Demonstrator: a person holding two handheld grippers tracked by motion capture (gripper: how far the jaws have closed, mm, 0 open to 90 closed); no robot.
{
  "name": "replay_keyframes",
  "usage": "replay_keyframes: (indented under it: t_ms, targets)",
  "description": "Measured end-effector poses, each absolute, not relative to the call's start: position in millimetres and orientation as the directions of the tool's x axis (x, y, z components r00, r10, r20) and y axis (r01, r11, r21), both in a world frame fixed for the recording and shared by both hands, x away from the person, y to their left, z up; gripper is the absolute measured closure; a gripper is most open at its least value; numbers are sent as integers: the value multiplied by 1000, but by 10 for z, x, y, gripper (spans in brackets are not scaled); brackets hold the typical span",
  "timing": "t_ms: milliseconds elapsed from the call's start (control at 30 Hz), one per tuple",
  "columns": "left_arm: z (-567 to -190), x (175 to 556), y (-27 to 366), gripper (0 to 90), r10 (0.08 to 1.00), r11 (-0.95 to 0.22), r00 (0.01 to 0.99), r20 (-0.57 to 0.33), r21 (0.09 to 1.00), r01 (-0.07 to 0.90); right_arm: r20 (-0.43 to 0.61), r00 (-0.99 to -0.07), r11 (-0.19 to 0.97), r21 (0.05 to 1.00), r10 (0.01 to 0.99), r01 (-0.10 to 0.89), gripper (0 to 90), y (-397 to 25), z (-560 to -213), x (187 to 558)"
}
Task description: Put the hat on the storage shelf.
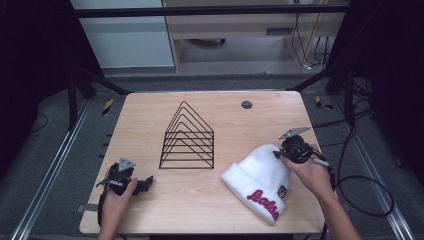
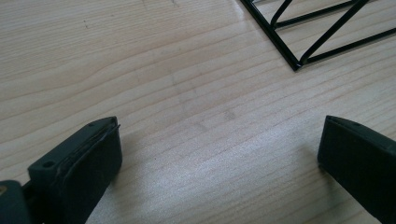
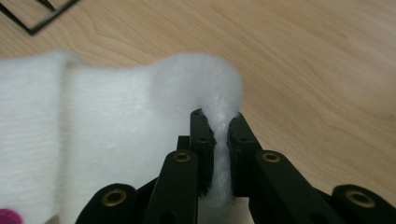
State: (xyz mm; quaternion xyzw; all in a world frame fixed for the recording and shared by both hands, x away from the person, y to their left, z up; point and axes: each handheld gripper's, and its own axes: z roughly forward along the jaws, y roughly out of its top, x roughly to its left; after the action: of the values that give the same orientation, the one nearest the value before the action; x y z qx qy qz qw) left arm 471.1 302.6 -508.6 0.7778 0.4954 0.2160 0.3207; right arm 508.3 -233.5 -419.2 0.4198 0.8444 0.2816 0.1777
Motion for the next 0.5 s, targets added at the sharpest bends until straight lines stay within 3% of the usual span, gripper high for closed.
replay_keyframes:
  t_ms: [500]
  targets:
    - [-5083, 4707, 3026, 0, 909, -306, 417, 22, 714, 630, -164, -666, 517, 769, 728, 376, 841, -1990, -3559, 4562]
